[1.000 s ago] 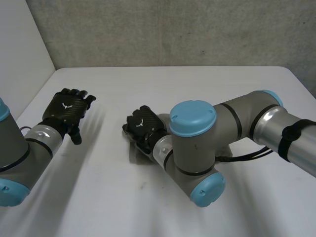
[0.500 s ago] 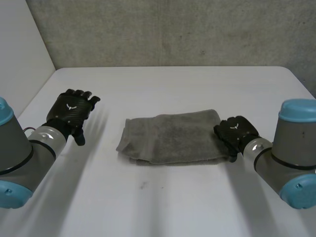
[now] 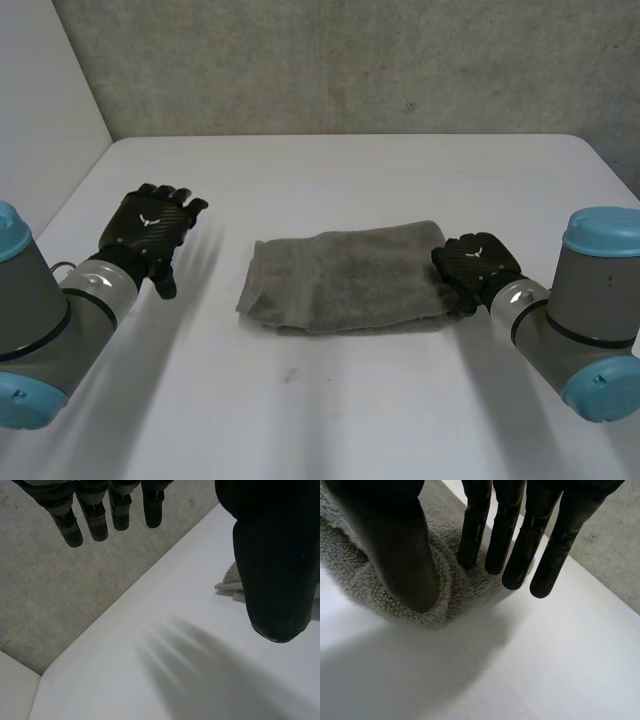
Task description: Fold the towel.
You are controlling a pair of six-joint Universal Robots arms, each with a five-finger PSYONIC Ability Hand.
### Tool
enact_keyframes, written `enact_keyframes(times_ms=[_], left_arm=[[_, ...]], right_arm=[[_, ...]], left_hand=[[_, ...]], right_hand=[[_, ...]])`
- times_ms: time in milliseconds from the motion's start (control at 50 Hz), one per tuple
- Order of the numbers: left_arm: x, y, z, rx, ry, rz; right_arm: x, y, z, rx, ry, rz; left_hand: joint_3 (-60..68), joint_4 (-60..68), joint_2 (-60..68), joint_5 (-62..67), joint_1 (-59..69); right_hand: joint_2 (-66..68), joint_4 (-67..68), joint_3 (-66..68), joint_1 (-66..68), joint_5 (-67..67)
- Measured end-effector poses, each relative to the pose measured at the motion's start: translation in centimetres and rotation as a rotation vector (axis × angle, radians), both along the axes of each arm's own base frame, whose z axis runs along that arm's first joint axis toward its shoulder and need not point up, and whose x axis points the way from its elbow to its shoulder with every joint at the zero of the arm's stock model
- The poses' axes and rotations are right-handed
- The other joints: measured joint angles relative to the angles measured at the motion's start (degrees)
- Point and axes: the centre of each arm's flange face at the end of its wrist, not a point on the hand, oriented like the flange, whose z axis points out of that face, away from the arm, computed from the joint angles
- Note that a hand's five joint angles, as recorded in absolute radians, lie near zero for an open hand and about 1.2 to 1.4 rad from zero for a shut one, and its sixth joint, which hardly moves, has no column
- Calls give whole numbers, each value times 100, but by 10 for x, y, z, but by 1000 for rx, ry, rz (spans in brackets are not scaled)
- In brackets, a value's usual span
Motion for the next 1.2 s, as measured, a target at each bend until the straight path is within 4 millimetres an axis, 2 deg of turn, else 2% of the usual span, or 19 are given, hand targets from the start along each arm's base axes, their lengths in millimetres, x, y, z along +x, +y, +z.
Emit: enact_keyframes(times_ms=[360,420,500,620,720,760,820,860,880,900,960,1020,1060,1080,1140,1160,1200], left_arm=[[0,2,-1,2,-5,-3],[0,2,-1,2,-5,-4],[0,2,-1,2,-5,-4],[0,2,-1,2,-6,-3],[0,2,4,-12,-4,-1],[0,2,7,-23,0,0],[0,1,15,-46,8,1],[0,0,22,-66,16,3],[0,-1,26,-77,21,4],[0,-1,27,-82,24,5],[0,-3,38,-108,51,10],[0,-5,45,-116,84,16],[-1,-6,49,-115,122,22],[-1,-7,50,-114,131,23],[-1,-9,55,-104,193,31],[-1,-10,56,-102,205,32],[-1,-11,58,-91,241,35]], right_arm=[[-2,1,-4,85,-122,-56],[-2,1,-5,99,-144,-65],[-2,0,-7,113,-163,-73],[-3,-1,-7,112,-167,-82],[2,-5,8,50,-159,-57],[10,-6,19,5,-156,-27],[37,-3,38,-79,-147,60],[62,6,49,-132,-139,139],[82,14,55,-166,-132,197],[91,19,58,-180,-128,227],[141,47,65,-240,-102,374],[168,65,62,-256,-80,456],[189,80,54,-252,-55,519],[194,83,51,-248,-48,533],[213,100,30,-200,-1,593],[215,102,27,-191,7,598],[221,109,17,-152,37,600]], left_hand=[[0,0,0,0,0],[0,0,0,0,0],[0,0,0,0,0],[0,0,0,0,0],[0,0,0,0,0],[0,0,0,0,0],[0,0,0,0,0],[0,0,0,0,0],[0,0,0,0,0],[0,0,0,0,0],[0,0,0,0,0],[0,0,0,0,0],[0,0,0,0,0],[0,0,0,0,0],[0,0,0,0,0],[0,0,0,0,0],[0,0,0,0,0]], right_hand=[[27,20,10,14,23],[493,494,512,547,584],[2932,2975,2988,2934,3030],[3013,3263,3293,3002,3215],[3013,3263,3294,3005,3215],[3013,3263,3294,3009,3215],[3013,3263,3295,3012,3215],[3013,3263,3295,3013,3215],[3038,3263,3295,3013,3215],[3053,3263,3295,3013,3215],[3054,3263,3295,3024,3215],[3054,3263,3295,3034,3215],[3054,3263,3295,3034,3215],[3054,3263,3295,3034,3215],[3039,3247,3281,2984,3198],[2718,2912,2949,2702,2849],[519,775,797,552,651]])
